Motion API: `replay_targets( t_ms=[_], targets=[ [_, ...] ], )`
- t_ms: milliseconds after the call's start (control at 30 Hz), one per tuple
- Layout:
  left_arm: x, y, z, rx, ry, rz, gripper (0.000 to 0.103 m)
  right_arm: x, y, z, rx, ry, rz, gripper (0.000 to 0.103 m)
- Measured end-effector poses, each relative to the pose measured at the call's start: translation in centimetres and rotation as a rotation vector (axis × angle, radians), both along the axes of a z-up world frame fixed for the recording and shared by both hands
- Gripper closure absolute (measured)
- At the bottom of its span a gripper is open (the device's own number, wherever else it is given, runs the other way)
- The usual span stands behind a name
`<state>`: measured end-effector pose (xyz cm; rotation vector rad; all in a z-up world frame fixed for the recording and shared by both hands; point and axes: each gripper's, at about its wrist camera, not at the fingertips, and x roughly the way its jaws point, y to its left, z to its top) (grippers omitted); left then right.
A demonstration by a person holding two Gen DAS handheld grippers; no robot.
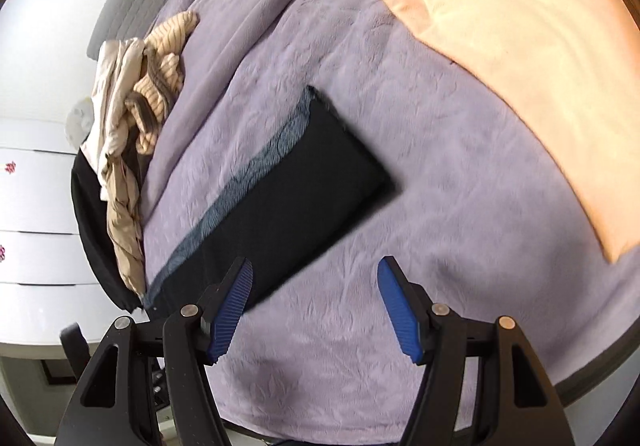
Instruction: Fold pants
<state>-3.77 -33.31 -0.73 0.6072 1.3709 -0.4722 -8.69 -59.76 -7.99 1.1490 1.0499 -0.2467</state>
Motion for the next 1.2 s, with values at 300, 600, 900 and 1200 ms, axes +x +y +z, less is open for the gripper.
replay_targets(
  t_ms=[300, 600, 900, 1200],
  targets=[
    [-0.1, 1.4, -1.0, 0.051, 0.018, 0.049, 0.001, 2.6, -2.3, -5.5, 0.052, 0.066, -0.094, 0.037],
    [0.8, 3.3, -1.9, 0.071, 0.033, 0.131, 0.001, 2.0, -3.3, -8.5, 0.09, 0.091, -0.113, 0.074],
    [0.1, 2.1, -3.8, 0.062, 0.096, 0.119, 0.001, 0.3, -2.6, -8.3, 0.235, -0.04, -0.133, 0.051],
    [0.5, 0.1, -5.5, 0.009, 0.087, 0.104, 0.001, 1.9, -1.2, -10.8, 0.258, -0.132, -0.126, 0.051]
  ],
)
